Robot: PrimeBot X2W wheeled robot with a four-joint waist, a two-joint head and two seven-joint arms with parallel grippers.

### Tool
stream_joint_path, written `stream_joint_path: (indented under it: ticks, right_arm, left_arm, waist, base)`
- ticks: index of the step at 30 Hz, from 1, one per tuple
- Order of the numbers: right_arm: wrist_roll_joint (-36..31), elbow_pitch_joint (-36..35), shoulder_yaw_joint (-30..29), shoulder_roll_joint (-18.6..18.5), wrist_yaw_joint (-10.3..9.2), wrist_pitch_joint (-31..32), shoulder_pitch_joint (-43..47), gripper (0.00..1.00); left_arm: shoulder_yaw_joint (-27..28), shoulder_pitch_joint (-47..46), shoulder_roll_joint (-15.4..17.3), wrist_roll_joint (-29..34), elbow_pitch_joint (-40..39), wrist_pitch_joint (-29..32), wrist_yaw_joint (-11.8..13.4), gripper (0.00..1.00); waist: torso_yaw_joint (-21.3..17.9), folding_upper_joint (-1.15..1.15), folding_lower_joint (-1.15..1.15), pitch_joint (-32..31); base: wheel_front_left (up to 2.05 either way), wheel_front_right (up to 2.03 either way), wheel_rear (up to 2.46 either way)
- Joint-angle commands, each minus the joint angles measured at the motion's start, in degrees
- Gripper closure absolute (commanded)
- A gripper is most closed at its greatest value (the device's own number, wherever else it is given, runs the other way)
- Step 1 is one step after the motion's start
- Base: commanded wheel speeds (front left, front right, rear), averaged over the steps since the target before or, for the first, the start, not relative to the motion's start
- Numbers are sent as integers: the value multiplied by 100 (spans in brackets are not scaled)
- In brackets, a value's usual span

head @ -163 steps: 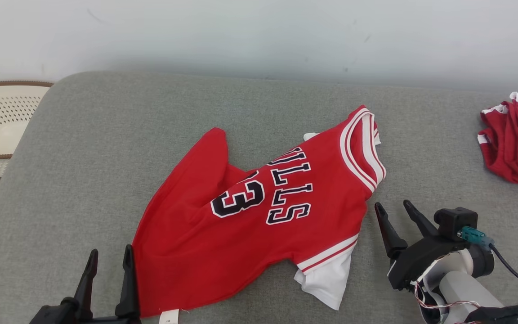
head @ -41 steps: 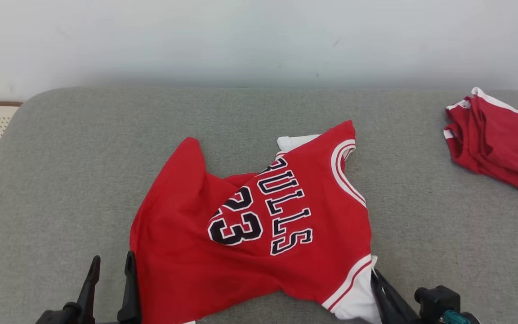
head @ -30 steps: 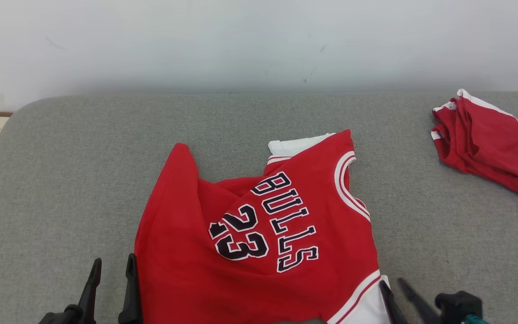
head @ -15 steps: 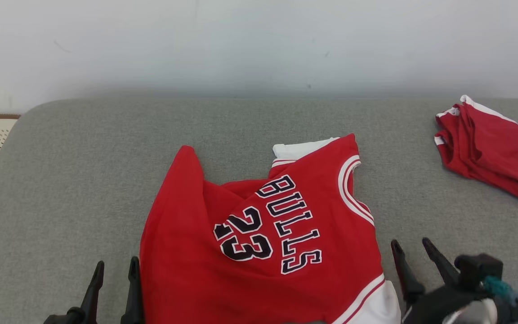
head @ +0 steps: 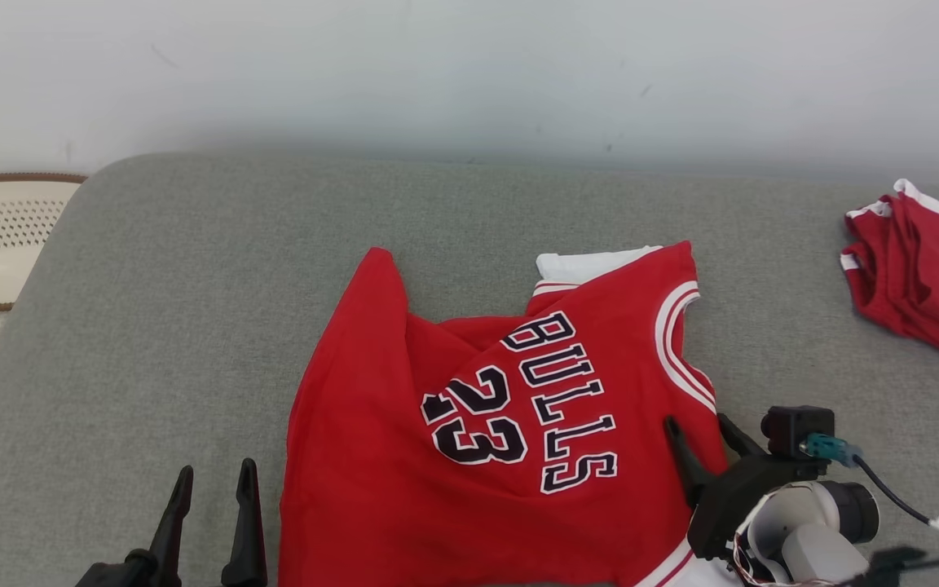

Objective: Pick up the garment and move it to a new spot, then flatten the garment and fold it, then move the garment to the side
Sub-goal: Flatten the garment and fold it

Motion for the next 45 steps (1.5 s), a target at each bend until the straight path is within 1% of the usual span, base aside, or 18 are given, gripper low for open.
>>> stream_joint_path:
  ticks: [1, 2, 3, 4, 8, 12, 17, 18, 19, 20, 22, 26, 30, 33, 40, 45]
  right_arm:
    - [47, 200, 78, -22, -1, 53, -114, 0]
    - [70, 337, 131, -19, -1, 54, -206, 0]
    - [97, 433, 163, -9, -1, -14, -326, 42]
    - [111, 517, 215, -2, -1, -67, -425, 100]
    - [141, 707, 412, 54, -1, -420, -764, 100]
    - [-50, 873, 561, 98, -1, -769, -1110, 100]
    - [-302, 1346, 694, 236, -1, -898, -1339, 100]
    - [-342, 1470, 700, 244, -1, -913, -1380, 63]
    - [-359, 1558, 690, 264, -1, -945, -1415, 15]
    - [-390, 1632, 687, 286, -1, -989, -1432, 0]
    - [-337, 1643, 662, 338, -1, -1108, -1424, 0]
    - [-123, 1447, 684, 352, -1, -1220, -1272, 0]
    - [70, 1097, 763, 167, -1, -1258, -1003, 0]
    - [113, 819, 713, 7, -1, -1265, -766, 0]
    - [-75, -219, 346, -285, -1, -1259, -67, 0]
    - [-150, -567, 175, -357, -1, -1210, 469, 0]
  left_arm:
    - [-5, -35, 3, -2, 12, -19, 15, 0]
    - [-8, -44, 3, -9, 10, -19, 16, 0]
    - [-9, -54, 3, -16, 9, -19, 13, 0]
    - [-3, -65, 4, -24, 12, -19, 10, 0]
    - [5, -92, 3, -50, 20, -19, 10, 0]
    - [-21, -109, 4, -60, 42, -19, 16, 0]
    - [-29, -124, 4, -61, 76, -19, 23, 0]
    - [-33, -122, 3, -61, 82, -19, 32, 0]
    - [-37, -120, 3, -64, 86, -19, 41, 0]
    - [-36, -115, 3, -63, 90, -19, 35, 0]
    - [-14, -90, 3, -56, 91, -19, 34, 0]
    - [45, -27, 3, -28, 83, -19, 26, 0]
    - [59, 45, 3, -6, 65, -19, 20, 0]
    - [77, 101, 4, 7, 44, -19, 33, 0]
    - [170, 235, 3, 23, 2, -19, 44, 0]
    - [172, 281, 3, 44, -25, -19, 44, 0]
  waist:
    - [48, 0, -1, 43]
    - [63, 0, -1, 60]
    - [75, 0, -1, 76]
    - [84, 0, -1, 89]
    - [100, 0, -1, 130]
    - [135, 0, -1, 142]
    - [170, 0, -1, 123]
    - [175, 0, -1, 115]
    - [178, 0, -1, 106]
    - [176, 0, -1, 96]
    - [158, 0, -1, 71]
    - [103, 0, -1, 11]
    - [12, 0, -1, -83]
    - [-69, 0, -1, -154]
    - [-259, 0, -1, -299]
    - [-306, 0, -1, -356]
  base:
    - [0, 0, 0]
    - [0, 0, 0]
    - [0, 0, 0]
    - [0, 0, 0]
    - [0, 0, 0]
    - [0, 0, 0]
    - [0, 0, 0]
    - [0, 0, 0]
    - [0, 0, 0]
    - [0, 0, 0]
    - [0, 0, 0]
    - [0, 0, 0]
    - [0, 0, 0]
    - [0, 0, 0]
    - [0, 0, 0]
    - [0, 0, 0]
